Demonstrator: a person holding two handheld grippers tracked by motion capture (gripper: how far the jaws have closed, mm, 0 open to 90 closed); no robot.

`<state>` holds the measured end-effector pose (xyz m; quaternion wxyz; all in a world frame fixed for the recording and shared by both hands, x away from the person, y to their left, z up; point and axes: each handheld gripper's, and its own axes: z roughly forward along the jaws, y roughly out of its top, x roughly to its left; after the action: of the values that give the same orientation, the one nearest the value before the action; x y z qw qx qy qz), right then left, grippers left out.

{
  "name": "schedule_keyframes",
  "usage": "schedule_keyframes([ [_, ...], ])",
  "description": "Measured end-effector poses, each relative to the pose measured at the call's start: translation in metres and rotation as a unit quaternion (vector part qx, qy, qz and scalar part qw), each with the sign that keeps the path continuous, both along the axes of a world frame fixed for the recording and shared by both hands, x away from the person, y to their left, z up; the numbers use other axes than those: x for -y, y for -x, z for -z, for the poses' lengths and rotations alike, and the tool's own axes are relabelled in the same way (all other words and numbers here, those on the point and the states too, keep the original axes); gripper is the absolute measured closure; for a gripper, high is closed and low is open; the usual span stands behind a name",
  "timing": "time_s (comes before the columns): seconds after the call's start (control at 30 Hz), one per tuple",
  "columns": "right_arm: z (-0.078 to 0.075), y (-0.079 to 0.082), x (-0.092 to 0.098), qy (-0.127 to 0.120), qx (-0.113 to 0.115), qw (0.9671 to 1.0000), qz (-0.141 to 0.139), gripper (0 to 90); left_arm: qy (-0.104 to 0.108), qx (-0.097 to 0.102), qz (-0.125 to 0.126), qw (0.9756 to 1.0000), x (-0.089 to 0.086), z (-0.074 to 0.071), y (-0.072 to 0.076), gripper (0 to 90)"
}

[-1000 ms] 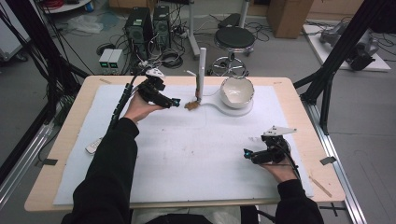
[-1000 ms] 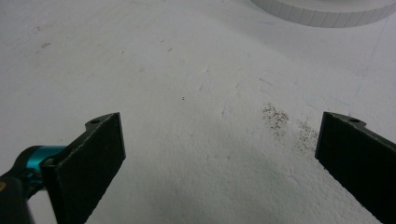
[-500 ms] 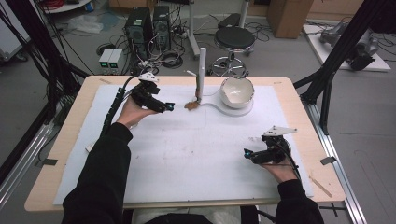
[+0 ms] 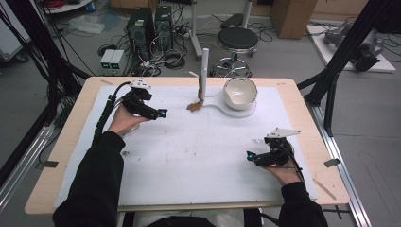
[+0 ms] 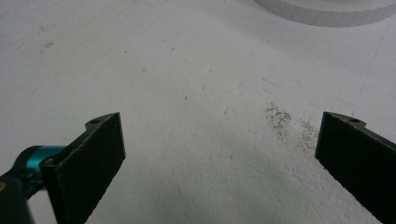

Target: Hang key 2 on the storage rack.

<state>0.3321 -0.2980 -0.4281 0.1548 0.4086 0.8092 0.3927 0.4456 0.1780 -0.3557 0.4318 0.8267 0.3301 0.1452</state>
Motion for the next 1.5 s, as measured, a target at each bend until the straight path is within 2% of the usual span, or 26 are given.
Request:
schedule_keyframes([
  [0.23, 0.000, 0.000, 0.000, 0.000, -0.001, 1.0000, 0.000, 0.7, 0.000, -0.009, -0.009, 0.9999, -0.013, 0.006, 0.006, 1.7],
  [0.47, 0.000, 0.000, 0.000, 0.000, -0.001, 1.0000, 0.000, 0.7, -0.009, -0.013, -0.017, 0.9997, -0.022, 0.011, 0.012, 1.7],
  [0.57, 0.000, 0.000, 0.000, 0.001, 0.000, 1.0000, -0.002, 0.7, -0.003, -0.014, -0.015, 0.9998, -0.025, 0.012, 0.016, 1.7],
  [0.77, 0.000, 0.000, 0.000, 0.001, 0.000, 1.0000, -0.003, 0.7, -0.007, -0.021, -0.018, 0.9996, -0.032, 0.017, 0.022, 1.7],
  [1.03, 0.000, 0.001, 0.000, -0.001, 0.001, 1.0000, -0.001, 0.7, -0.009, -0.023, -0.033, 0.9992, -0.048, 0.022, 0.031, 1.7],
  [1.5, 0.000, 0.000, 0.000, 0.001, -0.001, 1.0000, -0.002, 0.7, -0.024, -0.052, -0.072, 0.9958, -0.087, 0.043, 0.039, 2.3],
])
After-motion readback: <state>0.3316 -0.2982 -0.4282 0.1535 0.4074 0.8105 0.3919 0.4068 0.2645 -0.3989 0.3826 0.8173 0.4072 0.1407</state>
